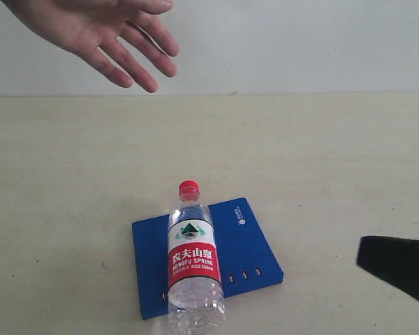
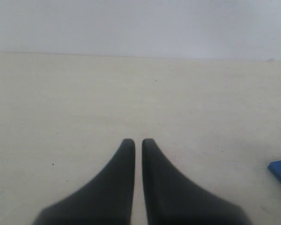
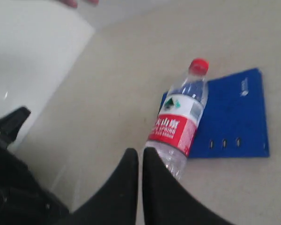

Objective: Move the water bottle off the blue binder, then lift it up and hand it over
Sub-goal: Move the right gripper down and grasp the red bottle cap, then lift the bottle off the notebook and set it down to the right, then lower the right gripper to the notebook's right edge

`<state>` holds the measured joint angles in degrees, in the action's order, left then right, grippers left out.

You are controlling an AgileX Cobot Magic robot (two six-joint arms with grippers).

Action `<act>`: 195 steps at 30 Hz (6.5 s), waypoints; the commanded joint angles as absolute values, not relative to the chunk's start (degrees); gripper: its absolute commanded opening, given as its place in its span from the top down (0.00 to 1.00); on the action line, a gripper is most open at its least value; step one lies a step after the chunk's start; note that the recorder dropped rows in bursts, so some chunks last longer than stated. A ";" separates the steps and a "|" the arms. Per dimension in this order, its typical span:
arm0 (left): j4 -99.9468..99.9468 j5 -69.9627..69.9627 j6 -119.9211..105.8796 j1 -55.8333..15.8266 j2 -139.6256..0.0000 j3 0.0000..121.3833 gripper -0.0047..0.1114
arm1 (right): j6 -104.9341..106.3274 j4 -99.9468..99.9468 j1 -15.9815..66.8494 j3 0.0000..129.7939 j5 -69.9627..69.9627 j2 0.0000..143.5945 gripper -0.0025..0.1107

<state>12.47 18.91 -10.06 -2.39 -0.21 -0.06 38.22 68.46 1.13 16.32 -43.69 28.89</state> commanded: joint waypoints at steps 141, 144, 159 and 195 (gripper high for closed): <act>12.61 17.95 -9.78 -2.62 0.00 0.00 0.91 | 67.83 41.98 -14.31 80.65 -51.97 98.77 0.75; 12.61 17.95 -9.78 -2.62 0.00 0.00 0.91 | 67.60 41.98 -14.31 80.65 -51.85 98.77 0.54; 12.61 17.95 -9.78 -2.62 0.00 0.00 0.91 | 67.06 60.28 -7.08 86.54 -69.37 86.53 0.49; 63.18 1.01 -9.24 -2.62 0.00 0.00 0.91 | 54.10 46.41 20.00 48.64 -37.56 86.53 0.49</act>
<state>62.68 6.91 -7.00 -2.39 -0.21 -0.06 59.55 45.42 19.96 48.91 -40.54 86.69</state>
